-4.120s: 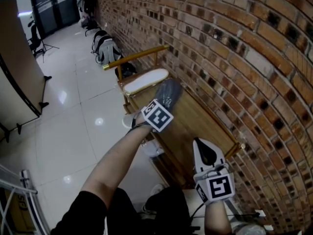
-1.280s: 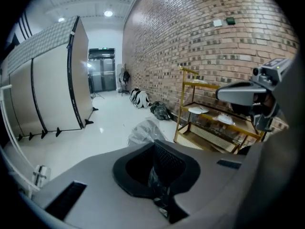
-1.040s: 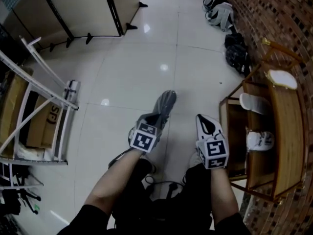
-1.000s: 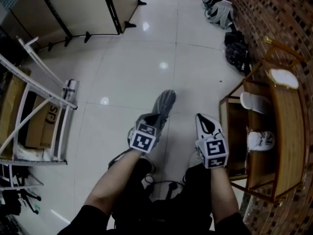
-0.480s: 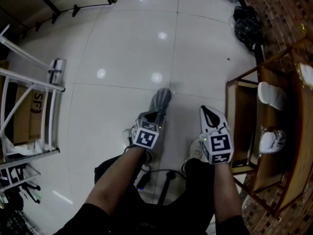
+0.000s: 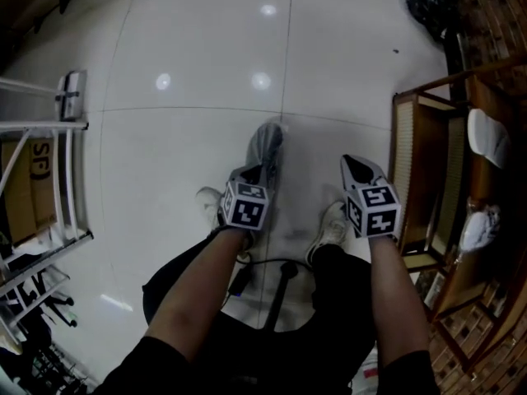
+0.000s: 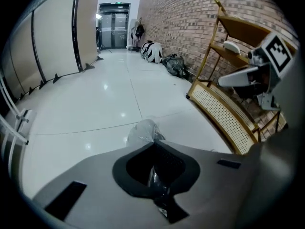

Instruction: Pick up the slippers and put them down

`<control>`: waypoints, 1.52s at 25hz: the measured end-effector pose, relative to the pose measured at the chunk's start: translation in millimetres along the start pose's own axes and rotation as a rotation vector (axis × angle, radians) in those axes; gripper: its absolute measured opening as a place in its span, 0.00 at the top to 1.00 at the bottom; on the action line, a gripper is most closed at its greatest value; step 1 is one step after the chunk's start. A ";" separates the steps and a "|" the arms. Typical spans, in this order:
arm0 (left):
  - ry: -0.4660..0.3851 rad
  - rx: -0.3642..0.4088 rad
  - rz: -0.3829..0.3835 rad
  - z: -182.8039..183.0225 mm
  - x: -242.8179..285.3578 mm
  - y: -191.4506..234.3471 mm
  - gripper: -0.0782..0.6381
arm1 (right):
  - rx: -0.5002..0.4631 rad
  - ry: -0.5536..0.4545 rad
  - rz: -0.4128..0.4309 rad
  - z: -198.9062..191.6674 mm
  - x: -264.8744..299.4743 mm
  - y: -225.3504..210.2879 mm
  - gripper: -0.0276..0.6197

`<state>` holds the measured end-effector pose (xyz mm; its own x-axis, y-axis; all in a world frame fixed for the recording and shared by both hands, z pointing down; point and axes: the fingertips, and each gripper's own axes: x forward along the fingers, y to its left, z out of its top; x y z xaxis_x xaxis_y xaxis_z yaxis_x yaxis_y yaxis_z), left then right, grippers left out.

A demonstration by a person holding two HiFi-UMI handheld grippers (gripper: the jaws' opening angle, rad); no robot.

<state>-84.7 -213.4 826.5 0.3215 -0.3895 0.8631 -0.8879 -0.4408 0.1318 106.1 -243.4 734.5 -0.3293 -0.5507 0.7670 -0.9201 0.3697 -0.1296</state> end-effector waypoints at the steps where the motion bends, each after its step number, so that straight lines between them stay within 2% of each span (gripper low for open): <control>1: -0.002 -0.013 -0.002 -1.7 5.3 -0.4 0.89 | 0.029 0.036 -0.004 -12.0 5.9 -3.8 0.94; 4: 0.007 -0.036 0.000 -11.0 20.5 -0.6 0.89 | 0.118 0.158 -0.028 -51.8 22.6 -16.5 0.94; 8: 0.036 -0.099 -0.005 -27.9 37.9 -11.9 0.89 | 0.152 0.273 -0.003 -94.2 31.1 -19.1 0.94; 11: 0.052 -0.102 -0.030 -37.5 52.8 -23.3 0.89 | 0.189 0.282 0.031 -95.0 34.7 -12.2 0.94; 17: 0.130 -0.136 -0.064 -64.1 71.5 -35.5 0.89 | 0.135 0.299 0.080 -91.9 34.4 3.0 0.94; 19: 0.157 -0.163 -0.086 -71.5 75.1 -39.2 0.81 | 0.150 0.306 0.077 -96.4 35.1 -1.0 0.94; 23: 0.225 -0.254 -0.097 -91.0 76.5 -43.2 0.80 | 0.195 0.319 0.071 -106.0 32.0 -9.3 0.94; 25: 0.252 -0.250 -0.084 -99.5 76.3 -38.5 0.80 | 0.192 0.323 0.080 -107.0 32.5 -5.9 0.94; 26: 0.262 -0.248 -0.080 -102.1 76.1 -36.8 0.74 | 0.184 0.326 0.084 -107.1 33.2 -4.3 0.94; 27: 0.266 -0.251 -0.076 -103.3 75.9 -35.8 0.72 | 0.176 0.328 0.085 -107.0 34.0 -3.4 0.94; 31: 0.217 -0.281 -0.066 -89.8 74.8 -34.8 0.72 | 0.166 0.321 0.086 -103.5 36.2 -3.9 0.94; 35: 0.123 -0.325 -0.093 -54.7 56.4 -36.3 0.72 | 0.165 0.294 0.089 -92.5 32.9 2.1 0.94; 38: 0.049 -0.324 -0.090 -28.0 35.1 -37.7 0.72 | 0.105 0.289 0.080 -87.3 22.4 5.5 0.94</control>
<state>-49.1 -187.8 865.5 0.3939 -0.3183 0.8623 -0.9177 -0.1888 0.3495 112.2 -188.4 805.8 -0.3414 -0.2822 0.8965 -0.9155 0.3160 -0.2492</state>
